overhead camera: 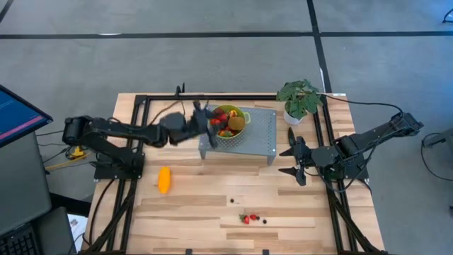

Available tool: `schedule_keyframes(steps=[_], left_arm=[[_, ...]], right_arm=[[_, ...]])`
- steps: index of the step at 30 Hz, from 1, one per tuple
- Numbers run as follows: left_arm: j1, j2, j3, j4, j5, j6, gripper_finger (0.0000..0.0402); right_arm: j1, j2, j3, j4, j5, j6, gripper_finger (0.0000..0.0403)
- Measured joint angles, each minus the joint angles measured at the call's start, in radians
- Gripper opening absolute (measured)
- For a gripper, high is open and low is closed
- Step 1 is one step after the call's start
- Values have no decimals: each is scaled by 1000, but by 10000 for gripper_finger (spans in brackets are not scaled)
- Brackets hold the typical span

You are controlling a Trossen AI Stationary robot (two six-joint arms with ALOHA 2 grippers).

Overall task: Pick & Place Fruit
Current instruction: Put the red raspberry into the green strainer bowl on the shelf

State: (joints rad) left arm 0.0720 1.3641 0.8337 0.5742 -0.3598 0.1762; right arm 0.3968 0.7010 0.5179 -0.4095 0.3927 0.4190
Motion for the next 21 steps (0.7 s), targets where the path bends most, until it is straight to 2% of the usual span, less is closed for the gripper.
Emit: schedule_keyframes(steps=[8, 14, 21], left_arm=[[140, 0, 0, -170, 0, -122, 121], [141, 0, 0, -193, 3, -139, 129], [132, 0, 0, -194, 76, -181, 130]], right_arm=[[0, 0, 0, 0, 0, 0, 302], [0, 0, 0, 0, 0, 0, 302], [0, 0, 0, 0, 0, 0, 302]])
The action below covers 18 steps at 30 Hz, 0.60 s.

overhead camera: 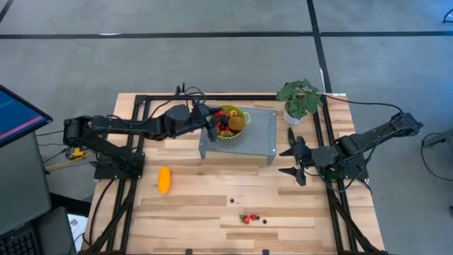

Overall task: Pick & Place Fruit
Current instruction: Put the red raspberry into the green strainer bowl on the shelf, then put the blueberry into the green strainer bowl on the shelf

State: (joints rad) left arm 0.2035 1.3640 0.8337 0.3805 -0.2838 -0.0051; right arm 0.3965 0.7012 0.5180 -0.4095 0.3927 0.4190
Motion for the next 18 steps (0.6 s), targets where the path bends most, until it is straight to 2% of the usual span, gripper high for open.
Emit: schedule_keyframes(steps=[7, 18], left_arm=[[-3, 0, 0, -5, 4, -7, 138], [-18, 0, 0, -22, 4, -30, 225]], right_arm=[[0, 0, 0, 0, 0, 0, 301], [0, 0, 0, 0, 0, 0, 301]])
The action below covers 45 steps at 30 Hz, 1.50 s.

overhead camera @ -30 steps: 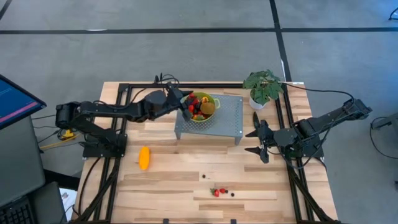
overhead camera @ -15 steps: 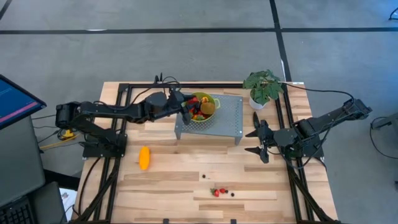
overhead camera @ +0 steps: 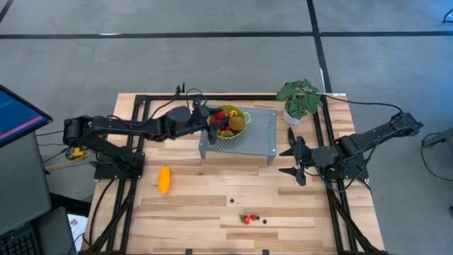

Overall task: Pick & Place Fruit
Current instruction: Put the blueberry into the green strainer bowl on the shelf

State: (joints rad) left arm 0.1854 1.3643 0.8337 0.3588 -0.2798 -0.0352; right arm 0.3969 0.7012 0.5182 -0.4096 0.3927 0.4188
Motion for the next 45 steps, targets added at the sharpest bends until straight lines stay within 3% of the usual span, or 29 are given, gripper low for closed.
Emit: schedule_keyframes(steps=[6, 27, 42, 45], left_arm=[[-51, 0, 0, 0, 0, 0, 241], [-384, 9, 0, -1, 1, 53, 241], [-419, 16, 0, -1, 1, -8, 241], [-428, 16, 0, -2, 40, -28, 241]], right_arm=[[0, 0, 0, 0, 0, 0, 301], [0, 0, 0, 0, 0, 0, 301], [0, 0, 0, 0, 0, 0, 301], [0, 0, 0, 0, 0, 0, 301]])
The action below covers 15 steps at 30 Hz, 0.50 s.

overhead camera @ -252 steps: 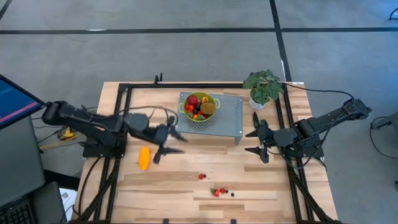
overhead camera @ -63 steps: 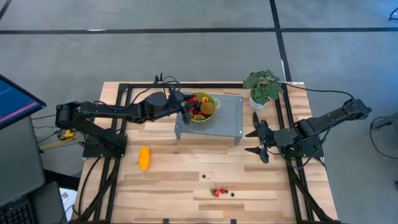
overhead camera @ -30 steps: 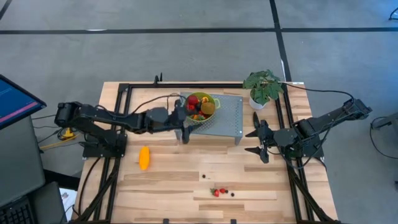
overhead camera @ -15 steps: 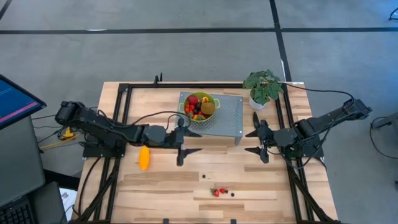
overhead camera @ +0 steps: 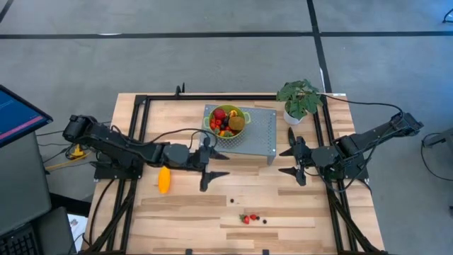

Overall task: Pick & Place Fruit
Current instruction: Put the blueberry into the green strainer bowl on the shelf

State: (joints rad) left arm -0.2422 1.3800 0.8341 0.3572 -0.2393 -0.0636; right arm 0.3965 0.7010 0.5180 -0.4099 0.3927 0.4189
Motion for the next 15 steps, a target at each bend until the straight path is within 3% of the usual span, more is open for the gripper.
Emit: schedule_keyframes(steps=[9, 15], left_arm=[[-98, 7, 0, -19, 116, -7, 241], [-206, 79, 0, -30, 117, 77, 241]], right_arm=[[0, 0, 0, 0, 0, 0, 301], [0, 0, 0, 0, 0, 0, 301]])
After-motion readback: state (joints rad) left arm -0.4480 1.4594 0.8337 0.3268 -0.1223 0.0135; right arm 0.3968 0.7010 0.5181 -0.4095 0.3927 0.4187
